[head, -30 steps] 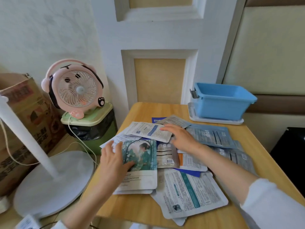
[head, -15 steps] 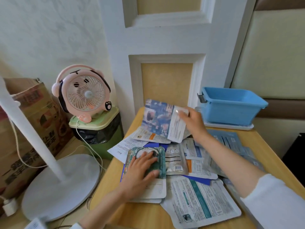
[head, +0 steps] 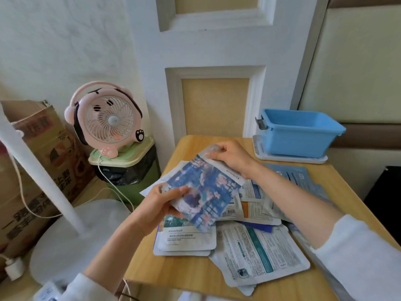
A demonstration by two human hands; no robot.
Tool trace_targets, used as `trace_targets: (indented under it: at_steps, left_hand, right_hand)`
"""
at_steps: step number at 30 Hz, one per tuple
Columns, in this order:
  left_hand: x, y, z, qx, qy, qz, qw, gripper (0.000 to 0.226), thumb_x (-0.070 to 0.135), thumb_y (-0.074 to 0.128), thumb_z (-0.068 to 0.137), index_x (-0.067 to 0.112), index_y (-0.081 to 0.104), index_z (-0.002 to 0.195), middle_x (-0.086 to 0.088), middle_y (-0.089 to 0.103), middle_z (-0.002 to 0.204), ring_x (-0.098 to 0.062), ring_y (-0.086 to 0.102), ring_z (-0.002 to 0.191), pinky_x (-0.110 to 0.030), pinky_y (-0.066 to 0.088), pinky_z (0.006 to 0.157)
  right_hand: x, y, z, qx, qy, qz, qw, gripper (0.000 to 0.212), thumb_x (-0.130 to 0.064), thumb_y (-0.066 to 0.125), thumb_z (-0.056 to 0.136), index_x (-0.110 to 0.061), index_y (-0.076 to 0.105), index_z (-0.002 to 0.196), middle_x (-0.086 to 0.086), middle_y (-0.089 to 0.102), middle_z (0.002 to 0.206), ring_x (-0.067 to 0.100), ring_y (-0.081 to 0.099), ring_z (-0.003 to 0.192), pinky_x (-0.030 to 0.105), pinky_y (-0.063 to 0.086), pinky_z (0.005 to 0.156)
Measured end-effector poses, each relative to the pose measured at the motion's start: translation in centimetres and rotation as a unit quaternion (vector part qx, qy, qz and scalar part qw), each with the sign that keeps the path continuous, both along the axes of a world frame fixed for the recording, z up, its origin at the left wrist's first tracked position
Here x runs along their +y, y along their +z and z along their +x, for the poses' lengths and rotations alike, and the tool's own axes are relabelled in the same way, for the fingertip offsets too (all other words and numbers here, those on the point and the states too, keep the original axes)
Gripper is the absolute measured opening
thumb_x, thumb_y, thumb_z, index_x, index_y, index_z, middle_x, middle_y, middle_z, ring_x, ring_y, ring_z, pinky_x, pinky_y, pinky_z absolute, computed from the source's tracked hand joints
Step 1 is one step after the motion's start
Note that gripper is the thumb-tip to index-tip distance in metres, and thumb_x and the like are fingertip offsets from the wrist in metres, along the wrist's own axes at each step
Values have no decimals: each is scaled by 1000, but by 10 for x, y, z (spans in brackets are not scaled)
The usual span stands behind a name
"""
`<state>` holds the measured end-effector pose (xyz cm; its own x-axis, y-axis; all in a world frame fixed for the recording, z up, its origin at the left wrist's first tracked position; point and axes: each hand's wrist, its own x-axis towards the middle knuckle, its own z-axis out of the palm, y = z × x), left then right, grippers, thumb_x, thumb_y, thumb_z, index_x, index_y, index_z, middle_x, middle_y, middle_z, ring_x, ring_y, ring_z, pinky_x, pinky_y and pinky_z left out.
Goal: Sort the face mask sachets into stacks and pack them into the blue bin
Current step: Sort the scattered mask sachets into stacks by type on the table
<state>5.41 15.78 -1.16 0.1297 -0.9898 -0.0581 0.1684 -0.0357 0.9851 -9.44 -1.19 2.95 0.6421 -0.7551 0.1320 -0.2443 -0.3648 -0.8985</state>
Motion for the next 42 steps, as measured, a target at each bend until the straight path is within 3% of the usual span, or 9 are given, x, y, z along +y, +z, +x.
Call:
trace_targets:
  at_steps: [4,8,16,21,25,28,34,38,42]
  left_hand:
    - [-6,-3,2,86,64,-70,992,64,39,84,59,10,62,111,-8,71,105,-20,71,88,-31,59,75]
    - [-20,-5,15,69,191,-28,979,26,2,61,82,5,58,108,-11,67,95,-17,69,69,-28,58,59]
    - [-59,16,56,-367,-10,75,927,18,9,68,83,22,70,95,-7,66,95,-22,61,89,-29,50,80]
    - [-77,1,41,-448,-85,87,885,31,18,67,85,24,61,115,-2,61,116,-20,57,109,-29,46,94]
    - [-64,-29,25,-552,20,-78,830,75,66,55,77,32,35,142,7,24,152,-11,17,141,-40,9,116]
    - [-47,-55,9,-672,-114,-64,729,78,87,13,70,54,9,141,21,-5,155,-5,-14,143,-48,-19,112]
    - [-43,-71,-4,-703,-87,14,706,84,88,-7,62,57,-5,140,19,-11,156,-10,-16,144,-50,-16,114]
    - [-40,-73,-8,-703,-59,22,709,90,88,-10,59,54,-2,142,14,-11,157,-11,-16,144,-48,-13,116]
    - [-44,-74,-3,-640,-57,22,766,93,91,6,63,48,7,145,15,-1,155,-10,-12,144,-47,-11,116]
  right_hand:
    - [-3,3,-8,-92,-57,32,994,5,-17,62,89,-13,62,85,4,66,81,17,64,73,25,52,62]
    - [-9,9,-34,104,164,146,970,14,-16,61,89,-7,62,99,13,71,96,25,69,89,28,58,68]
    - [-26,-46,-53,135,-113,179,968,28,-13,59,91,-2,57,117,16,63,105,24,64,86,33,58,72]
    - [-29,-60,-57,69,-160,189,966,22,-7,57,91,-5,61,112,17,65,103,22,64,76,30,58,66]
    - [-27,-69,-48,128,-129,-19,983,25,-6,58,89,-16,64,111,1,65,113,15,62,95,30,53,83]
    - [-26,-82,-27,199,-25,-175,964,52,2,53,86,-30,56,126,-7,49,139,12,41,130,36,35,106]
    - [-32,-97,11,281,1,-355,892,30,-23,43,98,-24,63,121,1,65,121,21,60,109,36,48,88]
    - [-25,-81,14,81,-142,-421,892,19,-15,51,93,-12,66,81,7,63,63,19,54,53,31,43,48]
    - [-10,-46,-3,-160,-190,-65,966,23,-13,47,97,3,61,87,10,56,72,17,52,64,28,41,55]
